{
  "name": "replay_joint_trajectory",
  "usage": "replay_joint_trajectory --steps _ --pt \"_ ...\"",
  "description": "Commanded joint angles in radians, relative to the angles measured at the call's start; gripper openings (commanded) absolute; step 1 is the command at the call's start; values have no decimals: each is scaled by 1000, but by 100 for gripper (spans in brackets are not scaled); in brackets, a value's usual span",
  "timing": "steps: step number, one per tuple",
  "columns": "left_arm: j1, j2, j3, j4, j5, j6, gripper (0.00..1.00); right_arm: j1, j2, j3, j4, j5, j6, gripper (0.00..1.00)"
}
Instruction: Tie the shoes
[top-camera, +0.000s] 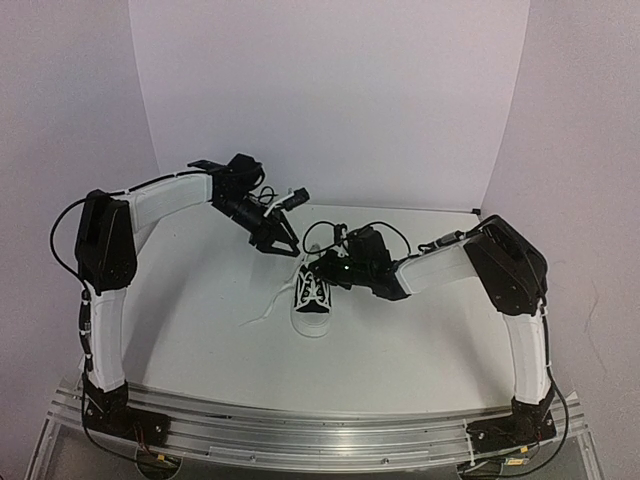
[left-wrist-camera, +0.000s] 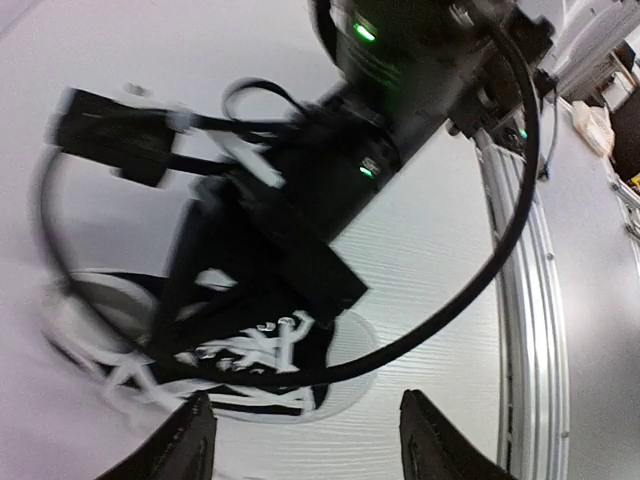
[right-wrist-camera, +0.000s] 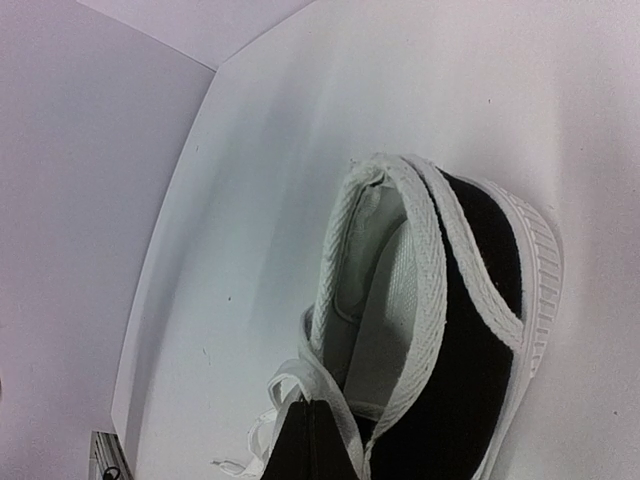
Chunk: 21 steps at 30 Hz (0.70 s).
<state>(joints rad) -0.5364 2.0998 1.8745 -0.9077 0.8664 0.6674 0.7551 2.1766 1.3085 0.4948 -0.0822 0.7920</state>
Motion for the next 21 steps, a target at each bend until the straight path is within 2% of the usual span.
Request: replay_joint_trajectory --steps 1,4,8,10,14,19,21 --pt "99 62 -39 223 -128 -98 50 -2 22 19 29 -6 11 0" --pt "95 127 -88 385 -200 -142 49 -2 21 13 30 -11 16 0" --pt "95 218 -25 388 -139 -107 62 -2 8 2 29 -10 10 0" --pt "91 232 -38 437 -152 -112 64 -2 8 1 29 -7 10 0" --pt "84 265 -25 451 -148 -111 60 -2 15 4 28 -12 16 0" --pt "66 267 -60 462 -109 -100 60 -2 12 -1 28 -7 14 0" --pt "52 273 -65 461 -118 -94 52 -2 15 2 28 -6 13 0"
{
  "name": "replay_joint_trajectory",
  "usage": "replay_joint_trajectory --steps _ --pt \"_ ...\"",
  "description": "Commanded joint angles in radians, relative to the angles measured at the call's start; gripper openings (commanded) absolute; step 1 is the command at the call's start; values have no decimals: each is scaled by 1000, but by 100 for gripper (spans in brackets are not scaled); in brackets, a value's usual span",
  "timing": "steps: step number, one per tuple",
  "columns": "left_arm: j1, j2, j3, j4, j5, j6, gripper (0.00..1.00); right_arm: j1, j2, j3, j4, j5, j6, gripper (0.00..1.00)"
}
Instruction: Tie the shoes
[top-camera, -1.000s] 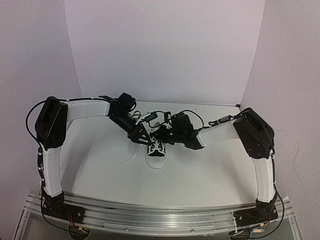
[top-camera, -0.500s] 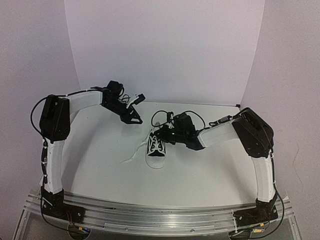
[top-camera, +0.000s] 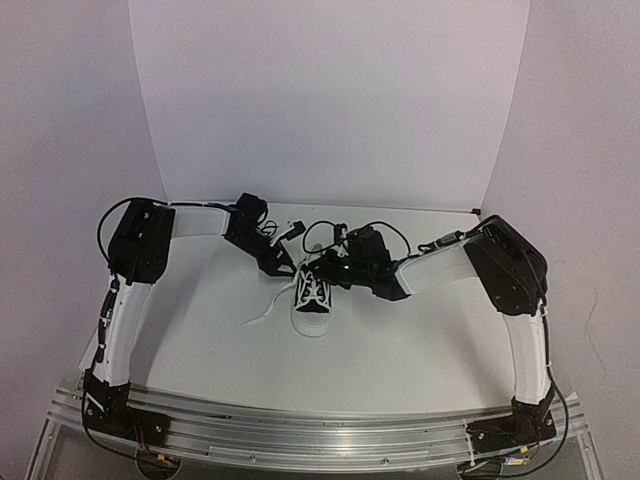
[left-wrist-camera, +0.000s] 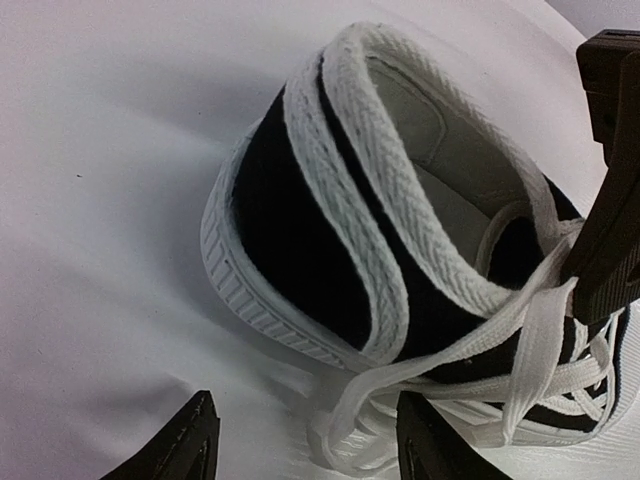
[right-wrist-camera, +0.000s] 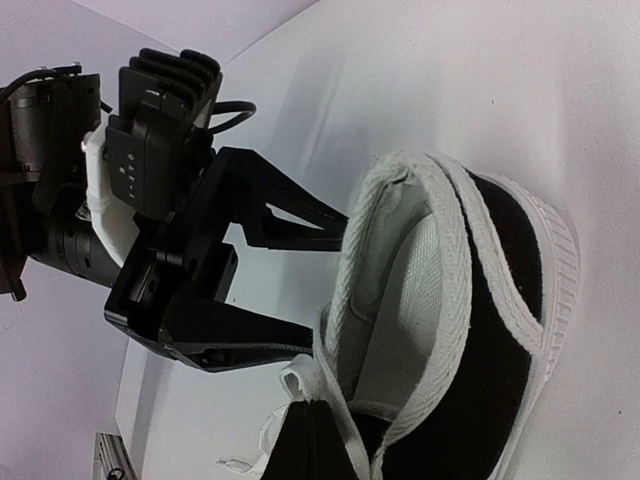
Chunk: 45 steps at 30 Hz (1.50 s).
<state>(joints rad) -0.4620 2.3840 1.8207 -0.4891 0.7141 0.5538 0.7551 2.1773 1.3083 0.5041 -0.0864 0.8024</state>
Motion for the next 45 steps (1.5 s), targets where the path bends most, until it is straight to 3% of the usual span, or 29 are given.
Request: replay_joint_trajectory --steps 1,3,5,12,26,35,41,45 --pt "-27 -10 -9 42 27 17 44 -2 17 7 19 -3 3 0" --pt "-28 -17 -3 40 21 -1 17 -2 18 13 17 -7 3 0" --pt "-24 -44 -4 46 -5 -17 1 -2 16 15 13 -7 1 0" --pt "-20 -198 -15 17 -89 -75 0 4 -8 20 -18 -12 -38 0" --pt "-103 -278 -47 -158 -3 -164 0 23 -52 14 -27 -21 -15 0" --pt "-173 -316 -221 -84 27 -161 0 23 -53 -25 10 42 67 0" --pt "-184 -304 -293 8 -17 -173 0 23 -121 -110 15 52 113 16" --pt "-185 -300 -308 27 -25 -162 0 23 -190 -161 13 55 110 21"
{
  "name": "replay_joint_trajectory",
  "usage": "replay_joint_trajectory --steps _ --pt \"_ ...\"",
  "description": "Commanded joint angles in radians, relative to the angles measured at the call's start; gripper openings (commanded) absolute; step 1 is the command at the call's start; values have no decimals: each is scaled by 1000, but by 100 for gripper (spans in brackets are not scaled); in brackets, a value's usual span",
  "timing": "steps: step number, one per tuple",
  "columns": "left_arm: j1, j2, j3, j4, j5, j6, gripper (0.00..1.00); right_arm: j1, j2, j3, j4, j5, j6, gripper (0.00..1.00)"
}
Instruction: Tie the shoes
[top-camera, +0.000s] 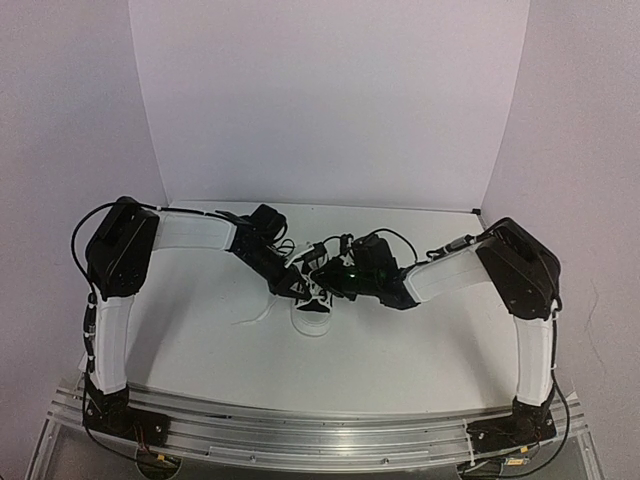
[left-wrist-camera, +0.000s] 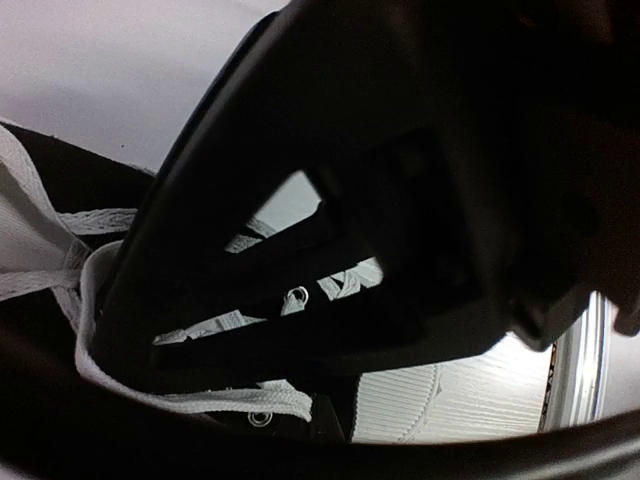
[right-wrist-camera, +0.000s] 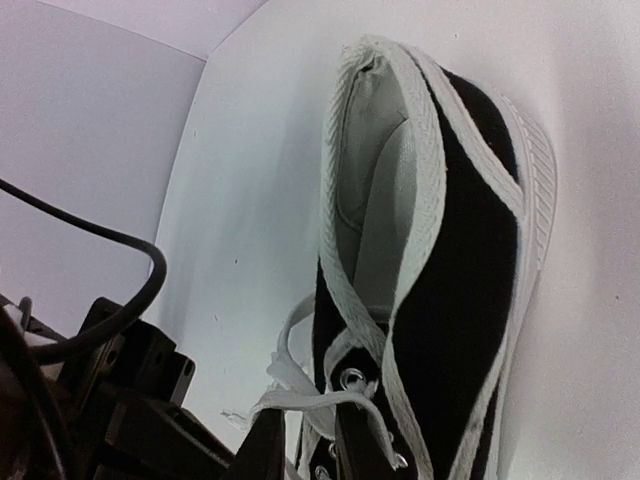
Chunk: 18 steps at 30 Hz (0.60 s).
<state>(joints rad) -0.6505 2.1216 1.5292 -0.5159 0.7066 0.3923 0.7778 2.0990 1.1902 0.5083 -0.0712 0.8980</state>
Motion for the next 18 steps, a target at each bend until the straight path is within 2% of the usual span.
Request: replay_joint_trajectory --steps 1,8,12,15,18 --pt "4 -37 -21 58 -18 1 0 0 -128 -54 9 45 16 21" --pt "4 -34 -48 90 -19 -10 0 0 -223 -123 -38 68 10 23" --pt "2 -30 -46 92 -15 -15 4 0 -263 -122 -108 92 -15 30" --pt "2 -30 -30 73 -4 -11 14 0 -267 -87 -134 81 -63 36" --pt "2 -47 -16 46 2 3 28 0 -258 -64 -139 78 -80 37"
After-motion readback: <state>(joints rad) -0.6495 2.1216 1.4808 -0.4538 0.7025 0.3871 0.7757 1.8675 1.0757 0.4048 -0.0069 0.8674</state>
